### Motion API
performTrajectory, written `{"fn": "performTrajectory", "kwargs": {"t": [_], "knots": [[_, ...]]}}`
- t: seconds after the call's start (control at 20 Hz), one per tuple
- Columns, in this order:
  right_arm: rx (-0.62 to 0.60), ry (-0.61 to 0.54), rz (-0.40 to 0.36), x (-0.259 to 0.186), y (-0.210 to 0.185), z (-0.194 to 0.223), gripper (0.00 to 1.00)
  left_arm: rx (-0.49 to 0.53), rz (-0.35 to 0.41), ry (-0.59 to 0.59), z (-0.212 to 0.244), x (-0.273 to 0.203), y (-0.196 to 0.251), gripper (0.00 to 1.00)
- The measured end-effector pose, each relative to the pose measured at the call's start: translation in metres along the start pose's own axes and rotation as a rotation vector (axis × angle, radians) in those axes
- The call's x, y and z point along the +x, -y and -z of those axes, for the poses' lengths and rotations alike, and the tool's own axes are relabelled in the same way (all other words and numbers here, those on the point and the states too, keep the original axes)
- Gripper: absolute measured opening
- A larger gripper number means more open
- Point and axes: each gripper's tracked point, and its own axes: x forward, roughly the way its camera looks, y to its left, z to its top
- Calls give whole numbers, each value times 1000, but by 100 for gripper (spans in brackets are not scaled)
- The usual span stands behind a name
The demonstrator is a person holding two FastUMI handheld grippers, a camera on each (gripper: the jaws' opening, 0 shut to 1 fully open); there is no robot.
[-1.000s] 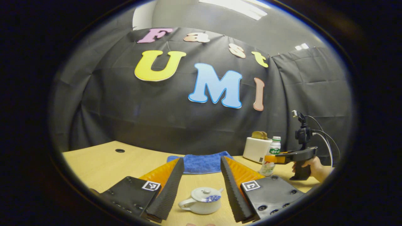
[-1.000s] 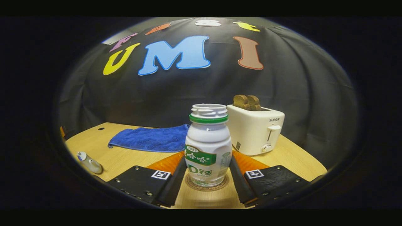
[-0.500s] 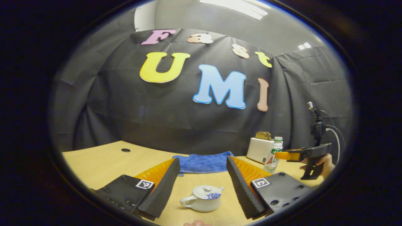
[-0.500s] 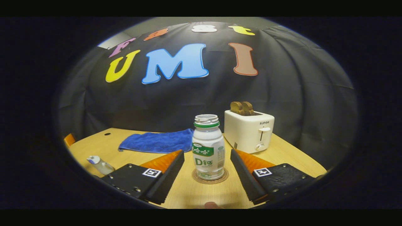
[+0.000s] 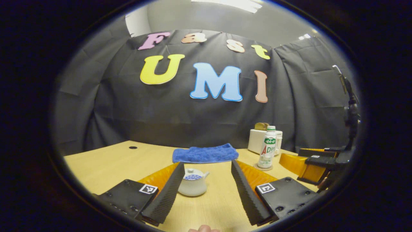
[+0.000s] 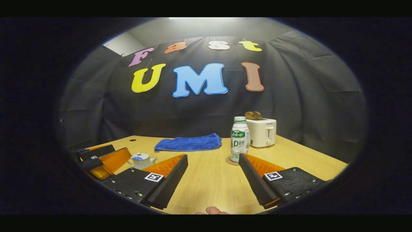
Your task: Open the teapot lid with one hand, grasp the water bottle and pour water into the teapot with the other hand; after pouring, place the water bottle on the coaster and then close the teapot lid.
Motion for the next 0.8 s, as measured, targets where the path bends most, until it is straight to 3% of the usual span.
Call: {"fn": "performTrajectory", "kwargs": {"t": [0.2, 0.3, 0.45, 0.5, 0.6, 0.65, 0.7, 0.8], "knots": [[-10, -37, 42, -14, -5, 32, 98, 9, -4, -11, 15, -10, 17, 96], [-20, -12, 52, -15, -7, 27, 98, 7, -6, -42, 23, -11, 18, 98], [-58, 65, 65, -25, -9, 19, 97, 41, -76, -39, 26, -10, 4, 99], [-66, 52, 76, -24, -6, 21, 97, 83, -95, -42, 27, -10, 4, 94], [-58, 59, 103, -25, 0, 20, 96, 79, -67, -40, 27, -9, 12, 99], [-60, 54, 113, -24, 1, 22, 80, 77, -66, -43, 27, -9, 11, 99], [-60, 54, 95, -24, -2, 23, 96, 77, -65, -41, 27, -10, 10, 99], [-63, 57, 85, -24, -5, 21, 96, 78, -70, -41, 27, -10, 9, 100]]}}
